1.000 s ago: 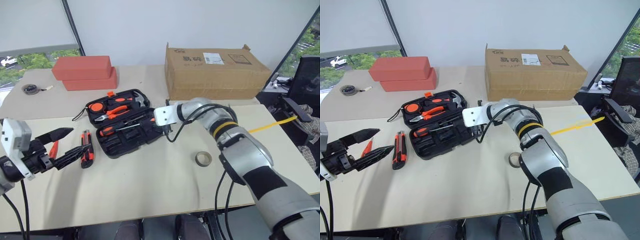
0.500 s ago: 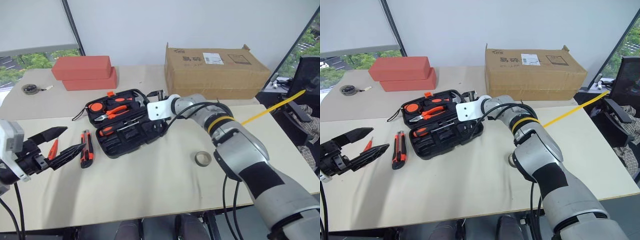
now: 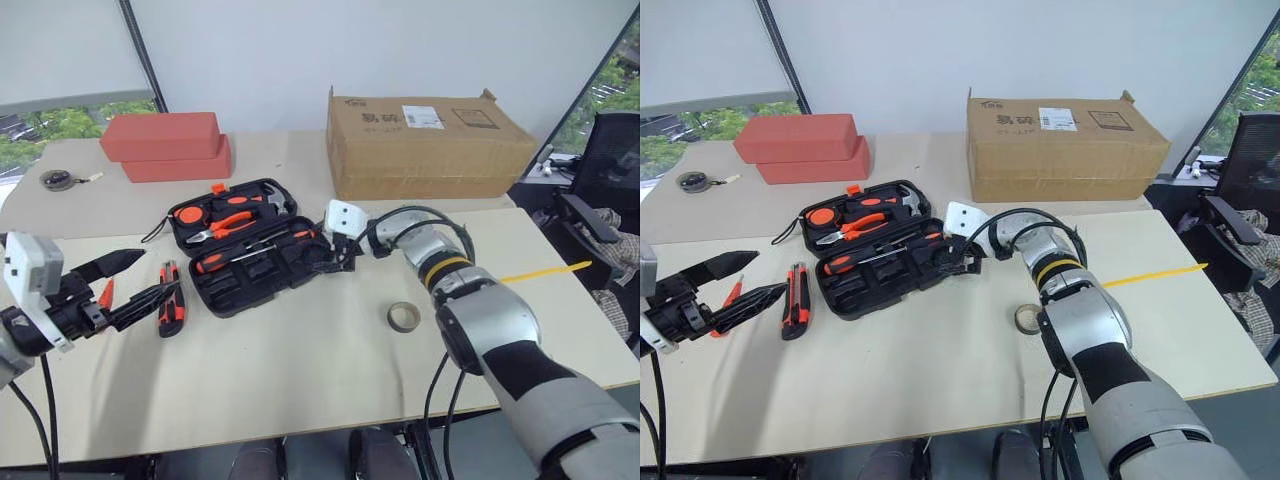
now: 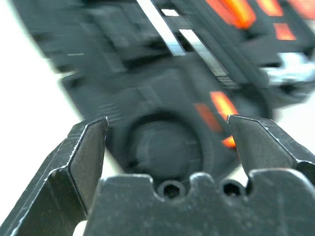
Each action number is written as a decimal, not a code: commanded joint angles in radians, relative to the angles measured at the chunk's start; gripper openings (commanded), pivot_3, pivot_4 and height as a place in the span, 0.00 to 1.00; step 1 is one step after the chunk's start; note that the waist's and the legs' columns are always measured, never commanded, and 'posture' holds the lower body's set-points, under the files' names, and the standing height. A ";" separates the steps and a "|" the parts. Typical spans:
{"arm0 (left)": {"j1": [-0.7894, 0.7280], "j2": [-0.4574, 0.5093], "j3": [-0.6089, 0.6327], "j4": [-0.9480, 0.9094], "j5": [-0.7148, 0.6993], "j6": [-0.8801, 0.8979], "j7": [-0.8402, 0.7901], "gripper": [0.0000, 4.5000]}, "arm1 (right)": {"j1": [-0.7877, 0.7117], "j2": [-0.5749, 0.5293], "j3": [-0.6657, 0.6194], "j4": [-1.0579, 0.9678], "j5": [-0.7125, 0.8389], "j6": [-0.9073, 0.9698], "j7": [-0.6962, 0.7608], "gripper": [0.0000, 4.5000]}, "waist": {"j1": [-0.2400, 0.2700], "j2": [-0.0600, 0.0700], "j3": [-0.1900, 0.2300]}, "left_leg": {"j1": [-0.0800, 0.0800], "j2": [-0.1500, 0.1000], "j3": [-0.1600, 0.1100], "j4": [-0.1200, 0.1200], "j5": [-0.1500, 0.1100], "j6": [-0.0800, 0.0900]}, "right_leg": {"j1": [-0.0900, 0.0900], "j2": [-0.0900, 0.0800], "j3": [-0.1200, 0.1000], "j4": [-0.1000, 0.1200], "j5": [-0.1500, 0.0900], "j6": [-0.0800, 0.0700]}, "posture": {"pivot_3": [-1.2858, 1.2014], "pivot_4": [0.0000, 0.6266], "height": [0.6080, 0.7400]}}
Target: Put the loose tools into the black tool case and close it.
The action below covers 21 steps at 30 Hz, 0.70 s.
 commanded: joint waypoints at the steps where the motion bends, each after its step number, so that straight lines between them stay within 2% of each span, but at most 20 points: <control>1: -0.021 0.025 -0.009 0.013 0.009 -0.029 -0.013 1.00 | 0.018 -0.017 0.019 -0.050 -0.006 -0.021 0.089 0.99 | 0.000 0.000 0.000 | 0.000 0.000 0.001 0.000 0.000 0.000 | 0.000 0.000 0.000 0.000 0.000 0.000 | 0.52 0.24 0.80; 3: -0.028 0.028 -0.019 0.017 0.012 -0.031 -0.013 1.00 | 0.027 -0.022 0.031 -0.056 -0.014 -0.013 0.107 0.99 | 0.000 0.000 0.000 | 0.000 0.000 0.002 0.000 0.000 0.000 | -0.001 0.000 0.000 0.000 0.000 0.000 | 0.52 0.24 0.80; 9: -0.029 0.029 -0.031 0.016 0.014 -0.034 -0.015 1.00 | 0.042 -0.018 0.051 -0.056 -0.046 0.023 0.035 0.99 | 0.000 0.000 0.000 | 0.000 0.000 0.003 0.000 -0.001 -0.001 | -0.001 0.000 0.001 0.000 0.000 0.000 | 0.52 0.24 0.80; 11: -0.028 0.031 -0.030 0.016 0.015 -0.033 -0.017 1.00 | 0.046 -0.014 0.053 -0.060 -0.042 0.027 0.059 0.88 | 0.001 0.000 0.000 | 0.000 0.001 0.003 0.000 -0.001 -0.001 | -0.001 0.000 0.001 0.000 0.000 0.000 | 0.52 0.24 0.80; 12: -0.028 0.032 -0.031 0.016 0.015 -0.033 -0.018 1.00 | 0.047 -0.014 0.052 -0.062 -0.038 0.033 0.069 0.86 | 0.003 0.000 0.000 | 0.000 0.000 0.003 0.000 -0.001 -0.001 | -0.001 0.000 0.001 0.000 0.000 0.000 | 0.52 0.24 0.80; 21: -0.036 0.028 -0.061 0.016 0.018 -0.033 -0.022 1.00 | 0.119 -0.046 0.062 -0.162 -0.034 0.094 0.038 0.18 | 0.006 0.000 0.000 | 0.000 0.000 0.003 0.000 -0.001 -0.002 | 0.000 0.000 0.001 0.000 0.000 0.000 | 0.52 0.24 0.80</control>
